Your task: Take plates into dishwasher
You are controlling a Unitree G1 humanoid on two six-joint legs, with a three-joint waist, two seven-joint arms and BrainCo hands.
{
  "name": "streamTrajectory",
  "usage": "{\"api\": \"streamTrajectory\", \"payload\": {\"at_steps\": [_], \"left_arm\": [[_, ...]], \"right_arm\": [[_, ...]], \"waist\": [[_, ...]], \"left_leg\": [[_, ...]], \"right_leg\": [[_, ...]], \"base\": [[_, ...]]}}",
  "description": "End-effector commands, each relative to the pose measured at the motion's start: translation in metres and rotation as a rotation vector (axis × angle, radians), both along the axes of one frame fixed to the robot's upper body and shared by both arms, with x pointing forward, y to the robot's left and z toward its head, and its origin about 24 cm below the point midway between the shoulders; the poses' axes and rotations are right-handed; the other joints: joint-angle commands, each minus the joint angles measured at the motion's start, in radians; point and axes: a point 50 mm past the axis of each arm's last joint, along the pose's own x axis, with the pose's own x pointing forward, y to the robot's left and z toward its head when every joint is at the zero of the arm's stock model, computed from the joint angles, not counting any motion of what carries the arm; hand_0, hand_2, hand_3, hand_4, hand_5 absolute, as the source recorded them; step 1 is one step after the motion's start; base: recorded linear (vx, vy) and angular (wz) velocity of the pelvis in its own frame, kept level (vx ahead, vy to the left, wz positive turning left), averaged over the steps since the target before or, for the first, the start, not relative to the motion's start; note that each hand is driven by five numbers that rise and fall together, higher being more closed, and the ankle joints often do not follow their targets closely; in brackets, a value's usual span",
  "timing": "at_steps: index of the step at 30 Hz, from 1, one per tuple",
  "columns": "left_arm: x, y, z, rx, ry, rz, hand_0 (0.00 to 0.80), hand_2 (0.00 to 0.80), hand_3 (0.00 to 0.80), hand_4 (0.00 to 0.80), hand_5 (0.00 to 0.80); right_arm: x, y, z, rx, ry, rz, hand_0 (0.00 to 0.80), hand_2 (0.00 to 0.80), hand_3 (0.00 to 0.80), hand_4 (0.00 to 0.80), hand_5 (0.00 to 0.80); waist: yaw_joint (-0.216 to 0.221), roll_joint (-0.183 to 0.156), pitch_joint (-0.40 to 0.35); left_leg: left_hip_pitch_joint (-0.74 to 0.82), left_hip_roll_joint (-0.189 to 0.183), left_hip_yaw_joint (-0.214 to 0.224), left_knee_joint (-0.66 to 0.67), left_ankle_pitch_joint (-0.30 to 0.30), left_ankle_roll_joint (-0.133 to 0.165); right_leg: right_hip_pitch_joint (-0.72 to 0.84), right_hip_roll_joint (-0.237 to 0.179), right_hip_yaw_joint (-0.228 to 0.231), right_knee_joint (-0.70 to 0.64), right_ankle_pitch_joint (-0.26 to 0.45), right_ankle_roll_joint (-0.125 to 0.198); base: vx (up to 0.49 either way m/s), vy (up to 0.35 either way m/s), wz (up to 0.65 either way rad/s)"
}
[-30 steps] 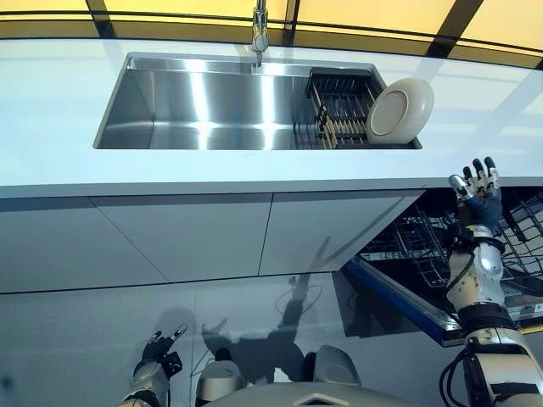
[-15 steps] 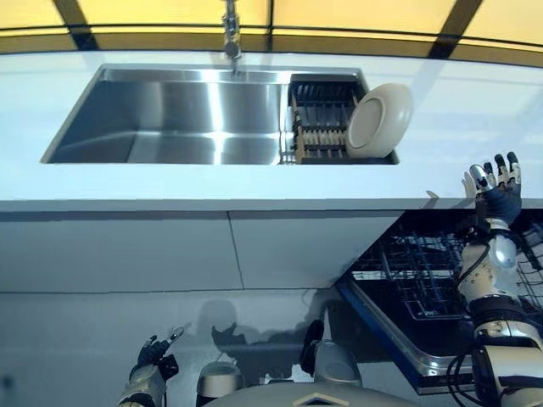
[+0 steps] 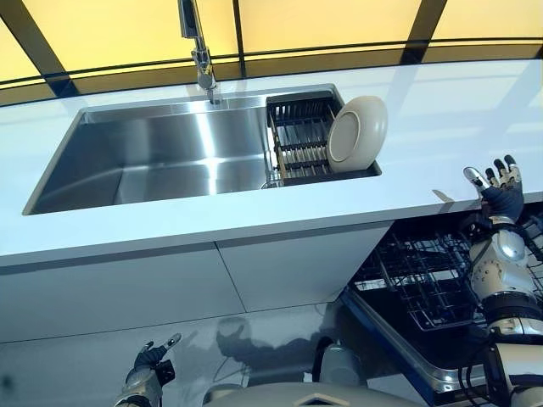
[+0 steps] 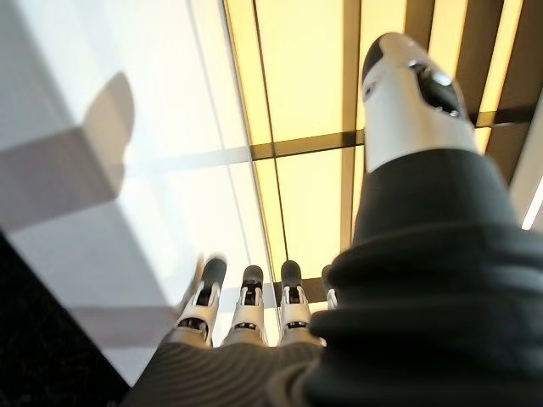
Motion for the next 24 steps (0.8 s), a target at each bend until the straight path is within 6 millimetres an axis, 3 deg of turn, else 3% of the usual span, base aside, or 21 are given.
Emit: {"api": "streamTrajectory", "payload": {"at_steps": [1,3,5,7,11,15,19,24], "left_arm": [[0.007,0.004,0.004,0.011,-0.072,0.041,0.0,0.0,0.0,0.0,0.0],[0.009,-0.005,0.001,-0.012,-0.083,0.038,0.0,0.0,0.0,0.0,0.0],[0.01,-0.01,0.0,-0.022,-0.094,0.037,0.0,0.0,0.0,0.0,0.0],[0.015,-0.014,0.001,-0.022,-0.109,0.01,0.0,0.0,0.0,0.0,0.0],[0.026,-0.02,0.002,-0.019,-0.125,-0.034,0.0,0.0,0.0,0.0,0.0],[0.038,-0.017,0.008,-0.006,-0.165,-0.021,0.0,0.0,0.0,0.0,0.0],[0.047,-0.014,0.011,-0.012,-0.189,-0.028,0.0,0.0,0.0,0.0,0.0],[0.045,-0.018,0.009,-0.037,-0.181,-0.049,0.0,0.0,0.0,0.0,0.0]], "right_arm": [[0.027,0.013,0.036,-0.087,-0.079,0.083,0.0,0.0,0.0,0.0,0.0],[0.033,0.016,0.043,-0.111,-0.076,0.119,0.0,0.0,0.0,0.0,0.0],[0.041,0.018,0.05,-0.128,-0.062,0.139,0.0,0.0,0.0,0.0,0.0],[0.053,0.022,0.066,-0.186,-0.025,0.163,0.0,0.0,0.0,0.0,0.0],[0.059,0.015,0.08,-0.248,0.029,0.186,0.0,0.0,0.0,0.0,0.0],[0.065,0.019,0.089,-0.257,0.044,0.258,0.0,0.0,0.0,0.0,0.0],[0.067,0.017,0.094,-0.257,0.084,0.303,0.0,0.0,0.0,0.0,0.0],[0.073,0.018,0.101,-0.254,0.131,0.337,0.0,0.0,0.0,0.0,0.0]], "waist": [[0.016,-0.061,-0.013],[0.045,-0.065,0.001],[0.061,-0.067,0.006],[0.098,-0.058,0.008],[0.128,-0.053,0.01],[0.129,-0.049,-0.021],[0.127,-0.055,-0.044],[0.145,-0.064,-0.059]], "left_leg": [[-0.152,-0.096,-0.123,0.288,0.186,0.008],[-0.215,-0.142,-0.151,0.243,0.157,0.031],[-0.22,-0.154,-0.143,0.18,0.141,0.045],[-0.246,-0.168,-0.179,0.038,0.181,0.041],[-0.279,-0.143,-0.168,-0.093,0.209,0.023],[-0.227,-0.133,-0.171,-0.199,0.211,0.028],[-0.196,-0.126,-0.155,-0.238,0.213,0.03],[-0.18,-0.133,-0.148,-0.25,0.202,0.042]], "right_leg": [[0.14,0.001,0.024,-0.185,0.062,-0.025],[0.181,0.019,0.063,-0.221,0.06,-0.017],[0.203,0.031,0.086,-0.237,0.054,-0.01],[0.231,0.055,0.11,-0.25,0.036,-0.004],[0.279,0.053,0.102,-0.252,-0.005,-0.003],[0.304,0.048,0.097,-0.262,-0.02,0.009],[0.309,0.057,0.089,-0.283,-0.019,0.01],[0.315,0.056,0.081,-0.302,-0.011,0.011]], "base": [[0.119,-0.117,-0.61],[0.123,-0.031,-0.53],[0.115,0.047,-0.48],[0.121,0.088,-0.59],[0.103,0.115,-0.56],[0.126,0.091,-0.11],[0.09,0.004,0.16],[0.086,0.002,0.18]]}}
